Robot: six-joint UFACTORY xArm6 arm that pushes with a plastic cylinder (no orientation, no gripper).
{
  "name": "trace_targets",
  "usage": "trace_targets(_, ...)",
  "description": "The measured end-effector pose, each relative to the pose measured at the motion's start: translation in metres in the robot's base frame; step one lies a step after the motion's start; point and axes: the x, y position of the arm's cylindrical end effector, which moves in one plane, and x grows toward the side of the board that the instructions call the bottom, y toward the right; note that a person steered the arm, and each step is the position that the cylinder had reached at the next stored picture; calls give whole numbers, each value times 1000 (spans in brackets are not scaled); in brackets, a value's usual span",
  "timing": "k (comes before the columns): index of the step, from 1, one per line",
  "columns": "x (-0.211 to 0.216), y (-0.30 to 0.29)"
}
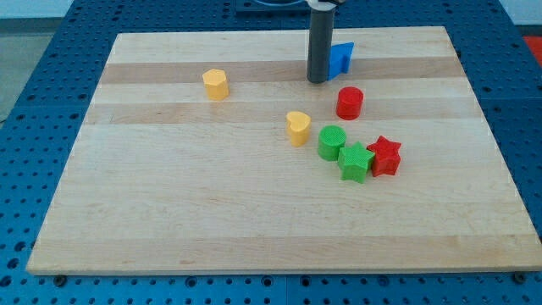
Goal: Push the red blocks to the bottom right of the hexagon
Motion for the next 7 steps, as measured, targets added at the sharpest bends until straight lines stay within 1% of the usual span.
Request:
trace_targets(1,20,-2)
trace_targets(2,35,-30)
trace_targets(3,29,16)
trace_targets(4,28,91)
trace_targets(5,68,96)
trace_targets(6,77,12)
trace_targets(7,73,-32)
